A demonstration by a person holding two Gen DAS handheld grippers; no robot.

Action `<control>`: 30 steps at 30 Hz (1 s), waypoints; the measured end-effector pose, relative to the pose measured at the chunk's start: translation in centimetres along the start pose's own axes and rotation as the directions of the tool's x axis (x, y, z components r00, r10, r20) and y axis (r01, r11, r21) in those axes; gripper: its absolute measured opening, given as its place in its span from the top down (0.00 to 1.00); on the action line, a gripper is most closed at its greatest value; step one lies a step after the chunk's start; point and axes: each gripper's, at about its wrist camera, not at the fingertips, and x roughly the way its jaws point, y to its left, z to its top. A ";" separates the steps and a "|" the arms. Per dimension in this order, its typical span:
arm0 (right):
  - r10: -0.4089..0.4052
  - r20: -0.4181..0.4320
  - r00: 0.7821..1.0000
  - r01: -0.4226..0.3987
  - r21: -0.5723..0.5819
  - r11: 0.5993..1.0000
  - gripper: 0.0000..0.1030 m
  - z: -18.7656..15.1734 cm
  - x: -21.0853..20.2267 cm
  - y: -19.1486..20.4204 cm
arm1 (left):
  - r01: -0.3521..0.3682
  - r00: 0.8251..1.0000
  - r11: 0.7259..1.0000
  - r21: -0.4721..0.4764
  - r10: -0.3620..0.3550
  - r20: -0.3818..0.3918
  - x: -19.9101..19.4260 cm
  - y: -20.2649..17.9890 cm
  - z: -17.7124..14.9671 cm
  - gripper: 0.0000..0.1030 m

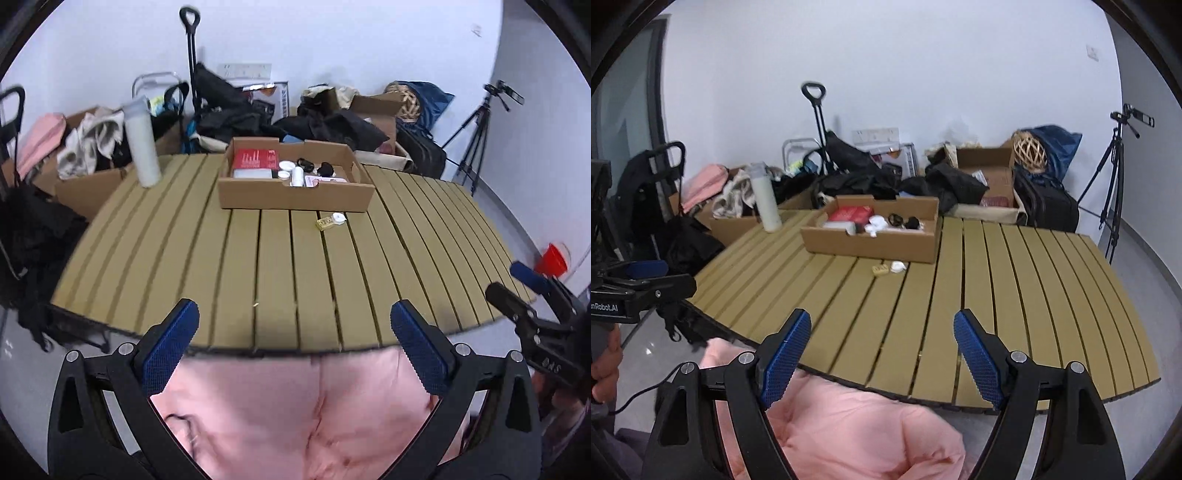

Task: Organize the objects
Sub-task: 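Withdraw both grippers from the tray, then grasp the small gold box with the left gripper while the right grasps a white cap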

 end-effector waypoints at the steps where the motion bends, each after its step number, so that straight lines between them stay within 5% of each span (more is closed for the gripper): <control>1: -0.009 -0.011 1.000 0.009 0.003 1.000 0.19 0.2 0.8 -0.4 | 0.004 1.000 1.000 -0.006 -0.004 -0.006 1.3 -0.1 0.3 0.00; 5: 0.020 -0.049 0.999 -0.018 0.040 0.999 0.19 1.9 5.7 -2.9 | -0.002 0.999 0.999 -0.044 -0.001 -0.054 9.7 -1.4 2.7 0.03; 11: 0.082 -0.144 0.986 -0.076 0.045 0.996 0.20 3.9 15.8 -5.6 | -0.066 0.986 0.998 -0.009 0.064 -0.152 22.7 -4.1 5.4 0.25; 15: 0.119 -0.206 0.971 -0.124 -0.010 0.992 0.31 5.0 22.7 -5.9 | -0.025 0.989 0.999 -0.029 0.020 -0.144 26.8 -3.9 6.5 0.33; 17: 0.103 -0.231 0.967 -0.112 -0.026 0.993 0.31 5.5 25.7 -6.1 | -0.026 0.985 1.000 -0.011 0.024 -0.169 28.5 -4.1 6.9 0.35; 19: 0.106 -0.235 0.966 -0.116 -0.027 0.993 0.31 5.7 27.5 -6.3 | -0.029 0.984 1.000 0.000 0.029 -0.178 29.6 -4.1 7.0 0.49; 21: 0.118 -0.230 0.966 -0.125 -0.017 0.992 0.31 5.8 28.5 -6.5 | -0.011 0.989 1.000 0.028 0.015 -0.146 29.6 -4.4 7.1 0.77; 30: 0.143 -0.272 0.952 -0.170 -0.078 0.982 0.32 5.2 32.3 -3.4 | 0.036 0.988 0.993 -0.115 -0.053 -0.145 27.1 0.5 7.4 0.82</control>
